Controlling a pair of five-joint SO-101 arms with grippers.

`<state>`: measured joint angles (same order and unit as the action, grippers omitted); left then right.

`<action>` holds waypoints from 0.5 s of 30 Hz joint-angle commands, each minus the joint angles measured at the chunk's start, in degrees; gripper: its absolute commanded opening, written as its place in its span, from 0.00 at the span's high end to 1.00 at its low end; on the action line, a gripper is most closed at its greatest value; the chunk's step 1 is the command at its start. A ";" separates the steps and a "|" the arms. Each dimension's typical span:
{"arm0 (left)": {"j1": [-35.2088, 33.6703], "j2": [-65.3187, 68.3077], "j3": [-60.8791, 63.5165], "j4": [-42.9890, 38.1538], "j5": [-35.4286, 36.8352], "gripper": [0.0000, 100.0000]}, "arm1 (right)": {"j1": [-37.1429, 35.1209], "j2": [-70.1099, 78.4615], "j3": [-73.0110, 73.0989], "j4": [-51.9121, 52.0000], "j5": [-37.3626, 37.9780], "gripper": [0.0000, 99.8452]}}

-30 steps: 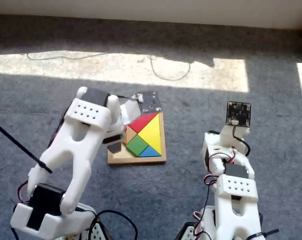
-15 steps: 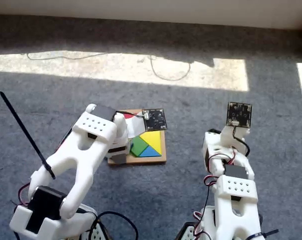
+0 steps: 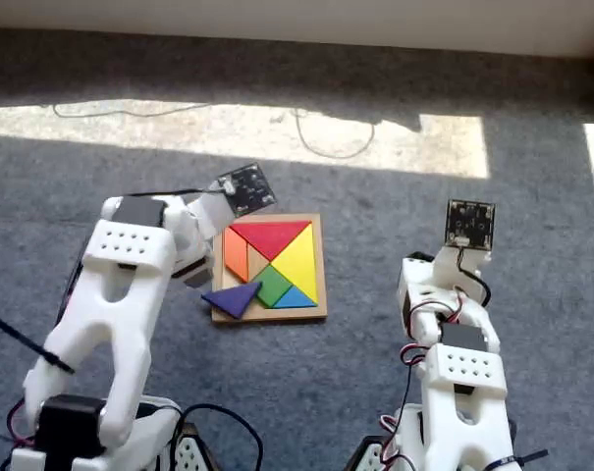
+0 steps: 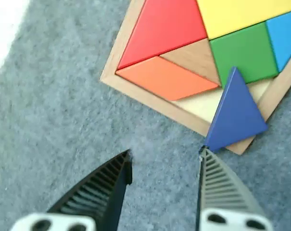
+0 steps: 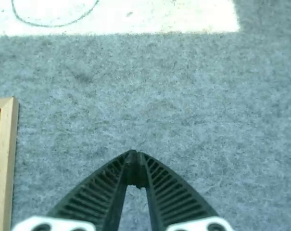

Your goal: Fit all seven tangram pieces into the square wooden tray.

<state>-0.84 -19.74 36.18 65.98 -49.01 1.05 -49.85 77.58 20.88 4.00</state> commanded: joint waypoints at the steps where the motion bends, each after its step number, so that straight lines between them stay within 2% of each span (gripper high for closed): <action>1: -3.82 -7.78 5.93 -1.14 0.62 0.79 | -0.66 -0.84 -0.22 -1.45 0.53 0.99; 6: -6.99 -13.49 16.04 -11.34 10.64 0.79 | -0.66 -0.84 -0.22 -1.36 0.53 0.99; 8: -7.08 -13.67 19.38 -14.68 11.96 0.79 | -0.66 -0.84 0.40 -1.36 0.53 0.99; 12: -6.90 -14.02 23.25 -16.00 12.04 0.79 | -0.66 -0.84 0.92 -1.36 0.53 0.99; 15: -6.90 -13.76 23.69 -15.91 14.77 0.79 | -0.66 -0.84 1.01 -1.36 0.53 0.99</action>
<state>-7.25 -32.22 60.00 50.95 -36.53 0.97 -49.85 79.16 20.88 4.00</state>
